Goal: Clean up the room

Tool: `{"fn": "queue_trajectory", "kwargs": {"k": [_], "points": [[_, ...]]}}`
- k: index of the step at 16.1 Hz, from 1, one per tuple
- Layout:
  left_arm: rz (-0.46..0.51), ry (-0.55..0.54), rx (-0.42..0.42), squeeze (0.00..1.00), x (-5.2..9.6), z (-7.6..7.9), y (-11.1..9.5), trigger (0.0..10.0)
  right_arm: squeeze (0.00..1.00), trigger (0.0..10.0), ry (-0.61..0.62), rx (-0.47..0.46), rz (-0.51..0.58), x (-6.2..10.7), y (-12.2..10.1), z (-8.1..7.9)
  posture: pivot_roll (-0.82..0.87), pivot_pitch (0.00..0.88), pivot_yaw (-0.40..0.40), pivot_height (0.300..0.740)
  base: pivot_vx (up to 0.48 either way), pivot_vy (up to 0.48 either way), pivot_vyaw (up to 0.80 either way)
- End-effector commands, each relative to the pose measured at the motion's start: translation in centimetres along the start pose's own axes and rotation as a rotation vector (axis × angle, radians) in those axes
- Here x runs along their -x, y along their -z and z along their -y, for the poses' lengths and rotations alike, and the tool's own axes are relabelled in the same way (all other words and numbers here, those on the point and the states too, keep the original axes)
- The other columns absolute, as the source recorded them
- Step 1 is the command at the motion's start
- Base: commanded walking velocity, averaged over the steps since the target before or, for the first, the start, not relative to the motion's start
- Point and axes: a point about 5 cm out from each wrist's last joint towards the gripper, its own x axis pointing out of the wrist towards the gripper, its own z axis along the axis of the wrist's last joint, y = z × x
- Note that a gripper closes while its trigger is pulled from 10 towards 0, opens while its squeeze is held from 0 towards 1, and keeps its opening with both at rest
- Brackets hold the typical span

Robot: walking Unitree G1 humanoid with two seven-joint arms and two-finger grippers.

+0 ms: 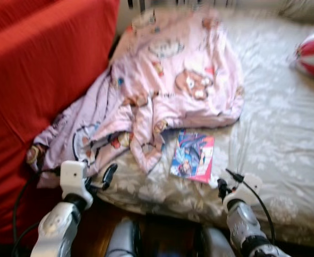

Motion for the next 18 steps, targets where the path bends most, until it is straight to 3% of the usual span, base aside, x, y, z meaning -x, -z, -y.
{"fn": "queue_trajectory", "kwargs": {"k": [1, 5, 7, 8, 9, 15, 18], "points": [[-0.02, -0.026, -0.01, 0.0, 0.9, -0.6, 0.0, 10.0, 0.0, 10.0, 0.01, -0.042, -0.033, 0.2, 0.9, 0.0, 0.16, 0.339, 0.05, 0.645, 0.0, 0.0, 0.0], [-0.04, -0.029, -0.007, 0.0, 1.6, -0.5, -0.3, 10.0, 0.0, 10.0, 0.028, -0.182, -0.034, 0.0, 0.6, -0.1, 0.18, 0.354, 0.057, 0.645, 0.0, 0.0, 0.0], [-0.054, -0.027, -0.016, 0.0, 1.9, -0.5, -0.4, 10.0, 0.0, 10.0, 0.019, -0.178, -0.033, -0.2, 0.2, -0.5, 0.19, 0.361, 0.052, 0.645, 0.0, 0.0, 0.0], [-0.057, -0.03, -0.018, 0.0, 2.1, -0.5, -0.5, 10.0, 0.0, 3.2, 0.023, -0.196, -0.027, -0.3, -0.1, -0.5, 0.19, 0.365, 0.051, 0.645, 0.0, 0.0, 0.0], [-0.058, -0.033, -0.02, 0.0, 2.2, -0.6, -0.5, 10.0, 0.0, 0.0, 0.019, -0.206, -0.021, -0.4, -0.4, -0.5, 0.2, 0.366, 0.051, 0.645, 0.0, 0.0, 0.0], [-0.033, -0.026, -0.019, 0.0, 2.3, -0.1, -1.7, 10.0, 0.0, 0.0, -0.053, -0.157, -0.02, -0.7, -1.2, -2.4, 0.21, 0.369, 0.05, 0.645, 0.0, 0.0, 0.0], [-0.038, -0.026, -0.012, 0.0, 2.3, 0.0, -1.8, 10.0, 0.0, 0.0, -0.045, -0.139, -0.015, -0.8, -1.5, -2.4, 0.21, 0.374, 0.051, 0.645, 0.0, 0.0, 0.0]]}}
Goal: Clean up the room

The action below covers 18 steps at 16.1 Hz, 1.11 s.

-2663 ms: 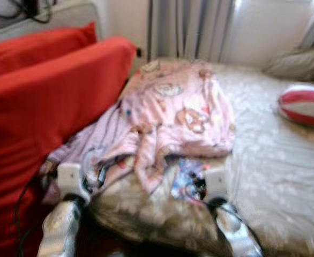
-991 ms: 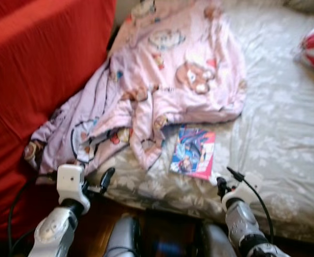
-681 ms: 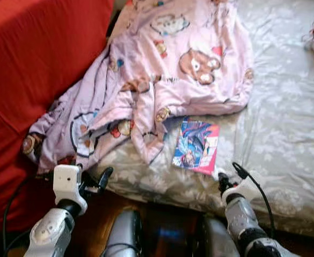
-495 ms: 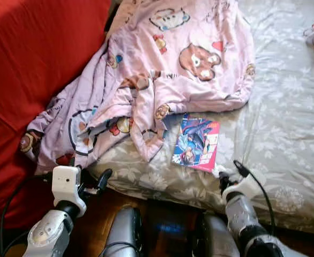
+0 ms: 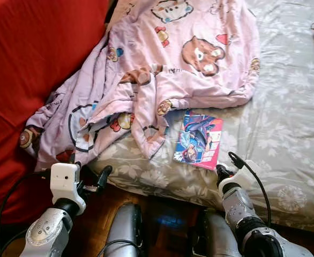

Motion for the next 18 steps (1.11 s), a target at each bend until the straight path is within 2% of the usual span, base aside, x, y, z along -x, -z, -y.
{"fn": "queue_trajectory", "kwargs": {"k": [1, 6, 12, 18], "points": [[-0.024, -0.013, 0.001, 0.0, 0.5, -0.3, 0.3, 10.0, 0.0, 0.0, 0.03, 0.005, -0.035, 0.2, 0.9, 0.7, 0.21, 0.375, 0.051, 0.645, 0.0, 0.0, 0.0], [-0.041, -0.021, 0.002, 0.0, 0.8, -0.5, 0.8, 10.0, 0.0, 0.0, 0.053, 0.038, -0.023, 0.3, 0.5, 1.7, 0.2, 0.374, 0.053, 0.645, 0.0, 0.0, 0.0], [-0.059, -0.022, 0.009, 0.0, 1.0, -0.4, 1.3, 10.0, 0.0, 0.0, 0.096, 0.029, -0.019, 0.6, 0.6, 2.9, 0.2, 0.37, 0.054, 0.645, 0.0, 0.0, 0.0], [-0.058, -0.029, 0.011, 0.0, 0.9, -0.6, 1.3, 10.0, 0.0, 0.0, 0.053, 0.068, -0.008, 0.5, 0.3, 2.5, 0.21, 0.365, 0.057, 0.645, 0.0, 0.0, 0.0]]}}
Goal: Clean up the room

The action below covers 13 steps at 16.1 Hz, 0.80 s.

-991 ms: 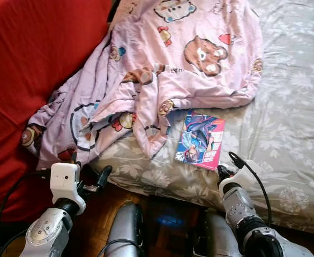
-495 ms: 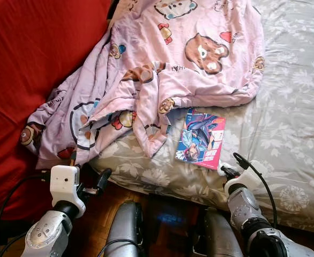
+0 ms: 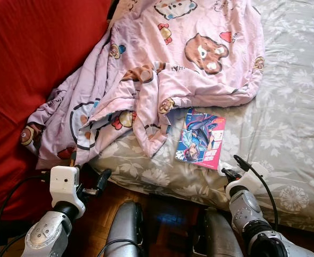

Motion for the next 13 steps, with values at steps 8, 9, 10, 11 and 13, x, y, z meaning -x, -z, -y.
{"fn": "queue_trajectory", "kwargs": {"k": [8, 9, 10, 11, 13], "points": [[-0.046, -0.031, 0.001, 0.0, 0.0, -0.9, 1.3, 10.0, 0.0, 0.0, -0.009, 0.04, -0.001, 0.1, 0.3, -0.1, 0.2, 0.335, 0.06, 0.645, 0.0, 0.0, 0.0], [-0.046, -0.036, 0.002, 0.0, -0.2, -1.1, 1.4, 10.0, 0.0, 0.0, -0.014, 0.048, 0.015, 0.1, 0.1, -0.2, 0.2, 0.32, 0.056, 0.645, 0.0, 0.0, 0.0], [-0.047, -0.046, 0.005, 0.0, -0.4, -1.2, 1.6, 10.0, 0.0, 0.0, -0.032, 0.1, 0.046, 0.1, -0.2, -0.5, 0.19, 0.301, 0.052, 0.645, 0.0, 0.0, 0.0], [-0.05, -0.051, 0.008, 0.0, -0.7, -1.4, 1.9, 10.0, 0.0, 0.0, -0.051, 0.155, 0.068, 0.1, -0.3, -0.7, 0.18, 0.285, 0.049, 0.645, 0.0, 0.0, 0.0], [-0.047, -0.062, 0.013, 0.0, -1.6, -1.4, 2.3, 10.0, 0.0, 0.0, -0.059, 0.155, 0.116, 0.3, -0.5, -0.5, 0.16, 0.243, 0.041, 0.645, 0.0, 0.0, 0.0]]}}
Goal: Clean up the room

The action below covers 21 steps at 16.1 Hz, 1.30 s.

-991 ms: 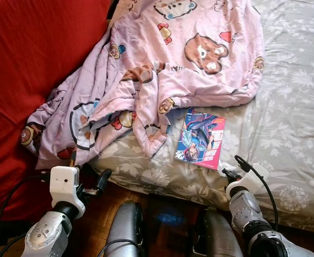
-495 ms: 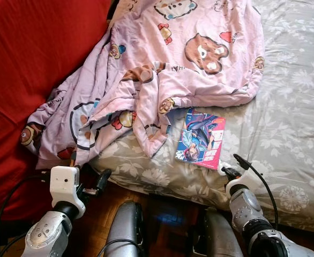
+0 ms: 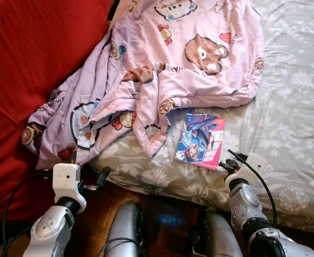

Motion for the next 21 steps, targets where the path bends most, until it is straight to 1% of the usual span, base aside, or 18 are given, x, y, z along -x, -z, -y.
{"fn": "queue_trajectory", "kwargs": {"k": [1, 3, 5, 7, 8, 9, 10, 11, 12, 13, 15, 17, 19, 20, 21], "points": [[-0.03, -0.035, -0.006, 0.0, 0.3, -0.6, 1.0, 10.0, 0.0, 0.0, 0.011, 0.001, 0.0, 0.7, 1.0, 0.7, 0.15, 0.228, 0.038, 0.645, 0.0, 0.0, 0.0], [-0.017, -0.064, 0.007, 0.0, -0.7, -1.3, 1.5, 10.0, 0.0, 0.0, -0.019, 0.019, 0.076, 1.4, 1.1, 1.0, 0.13, 0.174, 0.022, 0.645, 0.0, 0.0, 0.0], [-0.015, -0.082, 0.015, 0.0, -1.0, -1.5, 1.8, 10.0, 0.0, 0.0, -0.043, 0.035, 0.104, 1.9, 1.4, 0.8, 0.12, 0.151, 0.012, 0.645, 0.0, 0.0, 0.0], [-0.016, -0.099, 0.025, 0.0, -1.2, -1.8, 2.3, 10.0, 0.0, 0.0, -0.092, 0.081, 0.15, 3.2, 1.9, 0.7, 0.1, 0.127, 0.001, 0.645, 0.0, 0.0, 0.0], [-0.012, -0.108, 0.03, 0.0, -1.4, -1.8, 2.5, 10.0, 0.0, 0.0, -0.094, 0.086, 0.17, 3.9, 2.0, 0.9, 0.1, 0.111, -0.007, 0.645, 0.0, 0.0, 0.0], [-0.008, -0.118, 0.035, 0.0, -1.6, -1.9, 2.7, 10.0, 0.0, 0.0, -0.109, 0.101, 0.189, 4.7, 1.9, 1.0, 0.09, 0.102, -0.011, 0.645, 0.0, 0.0, 0.0], [-0.005, -0.122, 0.039, 0.0, -1.7, -1.9, 2.7, 10.0, 0.0, 0.0, -0.116, 0.109, 0.199, 5.1, 1.7, 1.1, 0.09, 0.102, -0.011, 0.645, 0.0, 0.0, 0.0], [-0.002, -0.133, 0.051, 0.0, -2.1, -2.0, 3.0, 10.0, 0.0, 0.0, -0.146, 0.144, 0.203, 5.7, 1.4, 1.0, 0.07, 0.084, -0.02, 0.645, 0.0, 0.0, 0.0], [-0.006, -0.151, 0.068, 0.0, -2.2, -2.1, 3.3, 10.0, 0.0, 10.0, -0.157, 0.176, 0.194, 5.9, 1.4, 1.0, 0.07, 0.076, -0.023, 0.645, 0.0, 0.0, 0.0], [-0.012, -0.172, 0.089, 0.0, -2.4, -2.3, 3.7, 10.0, 0.0, 10.0, -0.147, 0.178, 0.18, 5.8, 1.4, 1.2, 0.06, 0.065, -0.028, 0.645, 0.0, 0.0, 0.0], [-0.052, -0.195, 0.128, 0.0, -2.5, -2.4, 4.9, 10.0, 0.0, 10.0, -0.187, 0.217, 0.121, 5.6, 2.2, 1.1, 0.06, 0.049, -0.03, 0.645, 0.0, 0.0, 0.0], [-0.141, -0.22, 0.153, 0.0, -2.1, -2.7, 7.2, 10.0, 0.0, 10.0, -0.172, 0.306, -0.01, 5.2, 4.0, 2.0, 0.06, 0.039, -0.029, 0.645, 0.0, 0.0, 0.0], [-0.198, -0.22, 0.156, 0.0, -1.8, -2.6, 8.4, 10.0, 0.0, 10.0, -0.157, 0.33, -0.079, 5.1, 5.2, 2.7, 0.06, 0.026, -0.027, 0.66, 0.0, 0.0, 0.0], [-0.249, -0.219, 0.157, 0.0, -1.6, -2.5, 9.5, 10.0, 0.0, 10.0, -0.14, 0.354, -0.159, 5.2, 6.4, 3.3, 0.06, 0.021, -0.026, 0.675, 0.0, 0.0, 0.0], [-0.287, -0.226, 0.165, 0.0, -1.3, -2.5, 10.2, 10.0, 0.0, 10.0, -0.128, 0.369, -0.214, 5.4, 7.2, 3.8, 0.06, 0.015, -0.025, 0.685, 0.0, 0.0, 0.0]]}}
